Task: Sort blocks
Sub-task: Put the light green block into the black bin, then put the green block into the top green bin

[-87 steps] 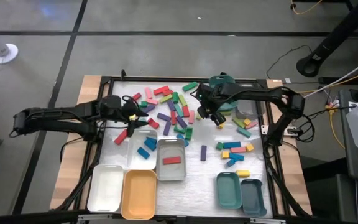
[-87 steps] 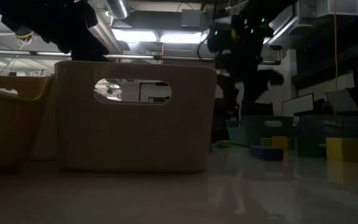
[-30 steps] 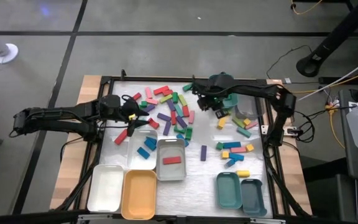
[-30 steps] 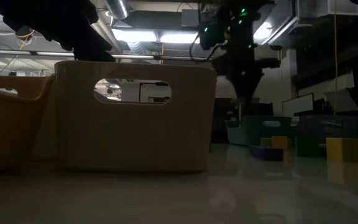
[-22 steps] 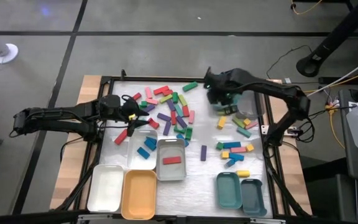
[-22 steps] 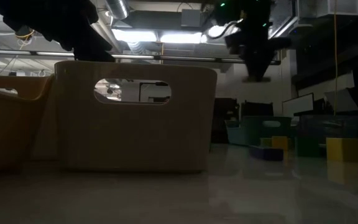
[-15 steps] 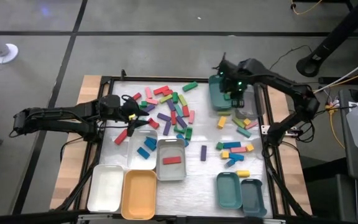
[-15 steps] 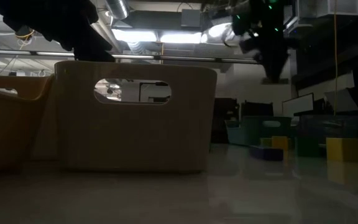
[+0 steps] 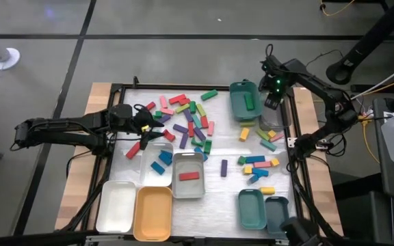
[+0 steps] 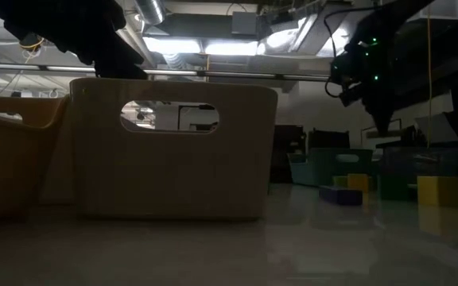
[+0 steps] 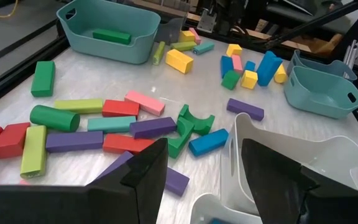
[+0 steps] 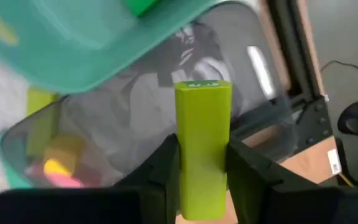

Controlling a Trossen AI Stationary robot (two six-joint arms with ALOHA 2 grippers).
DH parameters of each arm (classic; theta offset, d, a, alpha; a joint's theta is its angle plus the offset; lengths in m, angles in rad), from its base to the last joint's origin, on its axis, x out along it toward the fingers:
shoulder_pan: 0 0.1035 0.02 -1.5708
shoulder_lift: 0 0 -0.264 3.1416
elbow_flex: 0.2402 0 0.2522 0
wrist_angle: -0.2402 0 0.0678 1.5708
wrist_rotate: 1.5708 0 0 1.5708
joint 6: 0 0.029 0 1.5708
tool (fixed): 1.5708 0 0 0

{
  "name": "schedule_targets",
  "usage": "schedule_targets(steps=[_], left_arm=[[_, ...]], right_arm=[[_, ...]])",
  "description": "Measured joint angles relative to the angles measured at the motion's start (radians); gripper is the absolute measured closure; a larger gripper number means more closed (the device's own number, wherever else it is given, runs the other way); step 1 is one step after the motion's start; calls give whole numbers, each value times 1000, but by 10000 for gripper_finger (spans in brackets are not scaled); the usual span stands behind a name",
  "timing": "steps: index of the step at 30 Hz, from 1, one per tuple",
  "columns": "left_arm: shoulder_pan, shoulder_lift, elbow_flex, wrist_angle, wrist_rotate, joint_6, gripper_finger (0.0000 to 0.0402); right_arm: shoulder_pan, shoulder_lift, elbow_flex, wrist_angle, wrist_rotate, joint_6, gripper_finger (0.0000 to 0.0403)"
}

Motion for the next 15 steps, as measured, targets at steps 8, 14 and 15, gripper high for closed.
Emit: schedule_targets(steps=[8,14,15], left_arm=[[0,0,0,0,0,0,208],[0,0,0,0,0,0,208],[0,0,0,0,0,0,208]], right_arm=[[-6,0,-1,8,0,55,211],[-6,0,1,58,-7,55,160],[-5,0,7,58,-14,54,157]])
